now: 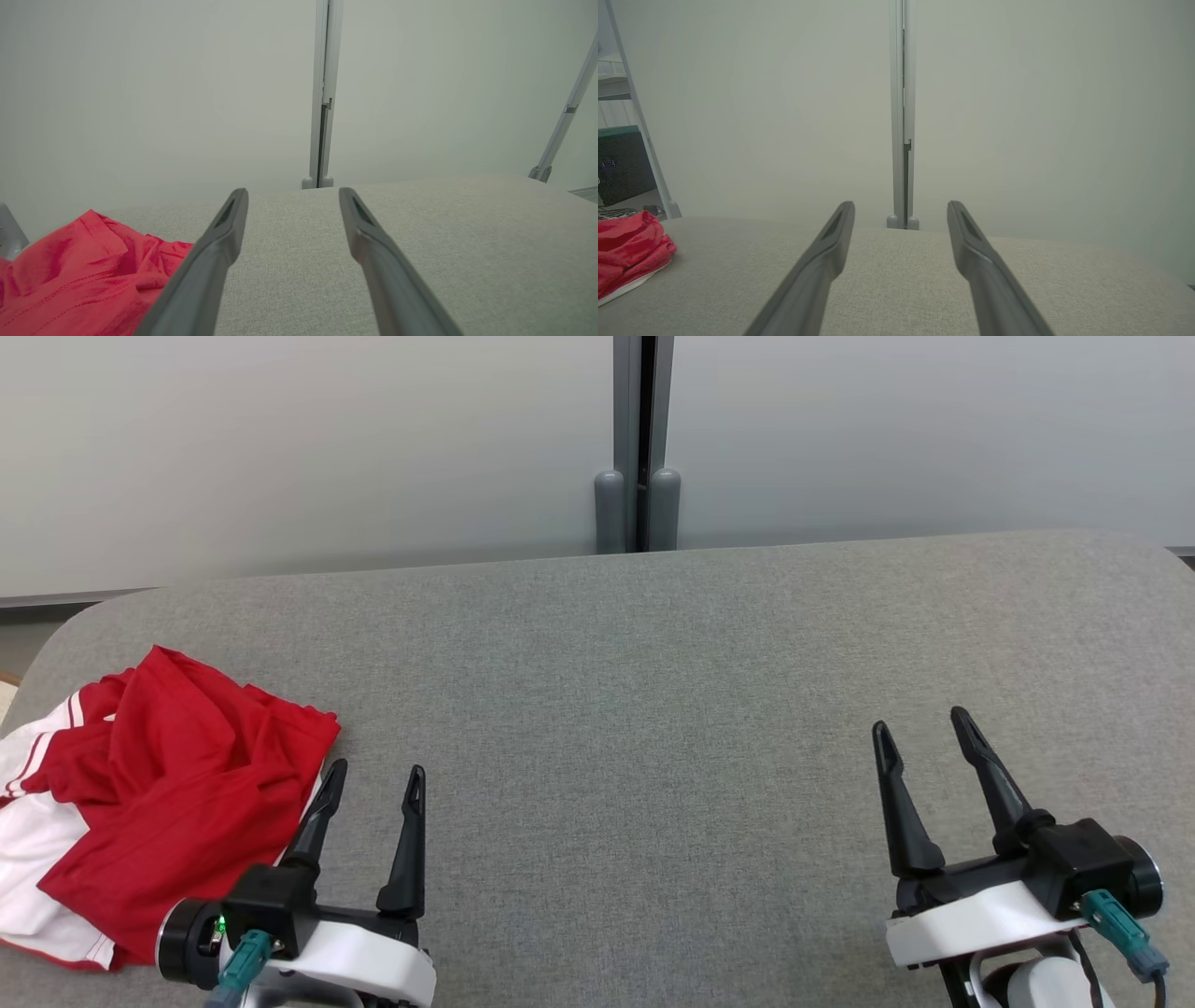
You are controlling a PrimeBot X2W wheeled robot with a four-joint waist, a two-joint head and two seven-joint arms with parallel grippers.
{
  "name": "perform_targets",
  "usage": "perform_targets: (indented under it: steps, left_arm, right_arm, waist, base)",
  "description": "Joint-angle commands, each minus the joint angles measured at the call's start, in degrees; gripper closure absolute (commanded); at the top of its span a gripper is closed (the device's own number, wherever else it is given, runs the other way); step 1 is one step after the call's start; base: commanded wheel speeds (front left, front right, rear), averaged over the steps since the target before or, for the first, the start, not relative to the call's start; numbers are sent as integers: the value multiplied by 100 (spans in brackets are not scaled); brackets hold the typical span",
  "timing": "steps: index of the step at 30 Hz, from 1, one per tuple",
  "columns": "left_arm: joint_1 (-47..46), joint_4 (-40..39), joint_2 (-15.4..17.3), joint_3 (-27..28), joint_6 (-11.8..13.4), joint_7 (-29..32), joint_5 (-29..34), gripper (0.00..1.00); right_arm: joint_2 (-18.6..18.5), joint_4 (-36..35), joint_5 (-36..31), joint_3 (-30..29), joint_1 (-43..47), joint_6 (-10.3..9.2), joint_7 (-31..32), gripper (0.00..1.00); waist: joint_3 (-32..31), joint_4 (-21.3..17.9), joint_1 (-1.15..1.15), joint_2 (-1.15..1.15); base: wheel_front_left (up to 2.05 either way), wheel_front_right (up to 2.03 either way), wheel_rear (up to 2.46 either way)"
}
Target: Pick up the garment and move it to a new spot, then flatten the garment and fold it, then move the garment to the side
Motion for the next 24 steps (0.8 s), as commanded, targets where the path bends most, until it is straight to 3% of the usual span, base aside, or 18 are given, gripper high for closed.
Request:
perform_targets:
  steps: [1,8,18,24]
  left_arm:
    - [-31,-56,63,-26,49,-50,152,0]
    - [-20,-23,54,-77,71,-147,395,0]
    - [117,154,-303,521,-312,-249,19,0]
    - [101,285,-370,669,-468,-319,182,0]
  right_arm:
    - [-5,-53,-71,-19,-69,0,-66,0]
    - [-6,-132,50,2,-53,0,-155,0]
    - [-7,99,1021,24,-9,0,-270,0]
    - [-9,274,851,92,-81,0,-331,0]
  waist:
    - [6,6,0,0]
    - [21,26,0,0]
    - [-20,25,0,0]
    - [-27,33,0,0]
  base:
    - [0,0,0]
    - [0,0,0]
    - [0,0,0]
    - [0,0,0]
